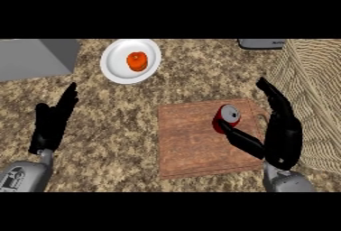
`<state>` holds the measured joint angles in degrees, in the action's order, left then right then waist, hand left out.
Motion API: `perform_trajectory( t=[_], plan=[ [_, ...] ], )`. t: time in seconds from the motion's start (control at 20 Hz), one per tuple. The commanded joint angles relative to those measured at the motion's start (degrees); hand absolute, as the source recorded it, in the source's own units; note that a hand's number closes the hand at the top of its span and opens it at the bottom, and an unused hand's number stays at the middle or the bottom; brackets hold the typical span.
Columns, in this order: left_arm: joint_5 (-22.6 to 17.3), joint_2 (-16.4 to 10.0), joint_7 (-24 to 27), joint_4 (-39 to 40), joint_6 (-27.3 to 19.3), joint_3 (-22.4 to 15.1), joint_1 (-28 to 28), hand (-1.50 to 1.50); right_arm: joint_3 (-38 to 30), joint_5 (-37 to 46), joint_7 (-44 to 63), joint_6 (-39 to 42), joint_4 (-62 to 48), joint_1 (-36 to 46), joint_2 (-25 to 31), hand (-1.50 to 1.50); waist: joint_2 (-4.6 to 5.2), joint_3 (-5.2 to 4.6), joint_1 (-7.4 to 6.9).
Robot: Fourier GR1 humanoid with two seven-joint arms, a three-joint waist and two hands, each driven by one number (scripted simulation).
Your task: Pick the can from the cutting board and place it in the basket
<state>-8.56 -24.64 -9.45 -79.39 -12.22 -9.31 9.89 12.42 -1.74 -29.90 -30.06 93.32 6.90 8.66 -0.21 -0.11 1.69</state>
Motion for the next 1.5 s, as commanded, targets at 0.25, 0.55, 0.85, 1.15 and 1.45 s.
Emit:
perform_trajectory(
  t=[0.25, 0.55, 0.85, 1.15, 1.45],
  plan=[
    [0.1, 0.0, -1.5, 0.4, -0.5, 0.6, -0.1, 0.0, 1.3, 17.5, 25.9, 2.5, 3.8, -11.4, 23.0, -1.5, -0.65, -0.67, 2.19],
    [0.0, -0.7, -3.1, -1.5, 0.8, 0.1, 0.4, 0.0, 5.1, 14.8, 43.8, 19.4, 19.5, -13.7, 34.5, -1.5, -0.62, -0.35, 0.47],
    [2.0, 2.7, -0.9, 1.3, -0.1, -0.9, 1.3, 0.0, -0.5, 4.9, 63.8, 27.9, 38.7, -12.0, 39.9, -1.5, -0.03, -0.07, -0.59],
    [4.1, 3.6, -2.6, 1.1, 2.8, 1.3, 2.5, 0.0, -4.7, 8.4, 67.8, 29.3, 39.8, -13.1, 33.1, -1.5, 0.15, 0.1, -1.38],
    [5.8, 5.5, 0.1, 0.7, 3.3, 2.4, -0.5, 0.0, -3.8, 17.6, 70.4, 28.6, 37.6, -9.5, 27.5, -1.5, 0.18, 0.09, -1.68]
  ],
)
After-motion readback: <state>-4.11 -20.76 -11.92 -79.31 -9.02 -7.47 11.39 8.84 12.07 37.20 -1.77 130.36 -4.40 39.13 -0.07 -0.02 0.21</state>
